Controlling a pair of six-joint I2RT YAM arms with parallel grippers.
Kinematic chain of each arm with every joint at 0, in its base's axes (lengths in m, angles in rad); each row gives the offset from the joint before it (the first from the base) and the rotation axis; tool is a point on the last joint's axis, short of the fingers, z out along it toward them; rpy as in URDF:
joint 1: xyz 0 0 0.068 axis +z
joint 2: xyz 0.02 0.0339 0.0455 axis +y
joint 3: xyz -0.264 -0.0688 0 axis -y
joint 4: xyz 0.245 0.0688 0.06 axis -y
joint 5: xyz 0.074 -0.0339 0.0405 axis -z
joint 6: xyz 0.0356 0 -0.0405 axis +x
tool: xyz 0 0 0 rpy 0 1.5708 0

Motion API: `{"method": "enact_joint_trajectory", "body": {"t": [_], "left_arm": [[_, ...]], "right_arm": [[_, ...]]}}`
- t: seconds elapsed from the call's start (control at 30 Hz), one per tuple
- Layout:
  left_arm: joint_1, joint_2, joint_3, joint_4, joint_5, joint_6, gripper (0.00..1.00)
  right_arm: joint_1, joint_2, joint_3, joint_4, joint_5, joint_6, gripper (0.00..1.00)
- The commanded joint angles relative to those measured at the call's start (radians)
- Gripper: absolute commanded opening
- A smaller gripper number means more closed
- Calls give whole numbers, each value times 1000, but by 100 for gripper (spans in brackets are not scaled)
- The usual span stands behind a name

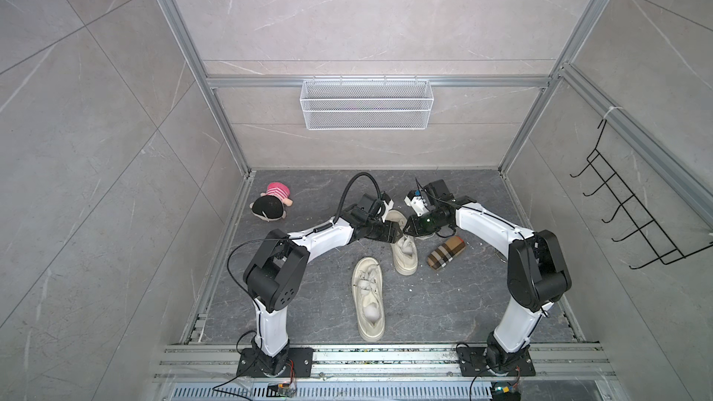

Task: Remove the insole from the shoe
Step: Untie the shoelace on the shoe.

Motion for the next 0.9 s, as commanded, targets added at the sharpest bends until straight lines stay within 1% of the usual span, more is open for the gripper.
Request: {"method": "enact_joint_trajectory", "body": {"t": [0.0, 0.13, 0.23, 0.37, 0.53, 0.87], "left_arm": [[2, 19, 49, 27, 32, 6, 61], [2, 38, 66, 35, 55, 7, 47], [2, 46, 76, 32, 62, 9, 32], [2, 33, 62, 52, 75, 18, 16], [2, 21, 56, 64, 90, 32, 0], [2, -16, 20, 107, 110, 58, 0]], "right_arm": [[6, 8, 30, 11, 14, -6, 25], [6, 8, 29, 10, 16, -4, 24], [7, 4, 29, 7, 28, -4, 24], [6, 1, 34, -5, 53, -8, 24], [8, 0, 31, -5, 50, -2, 25], [19, 19, 30, 33, 48, 29, 30]]}}
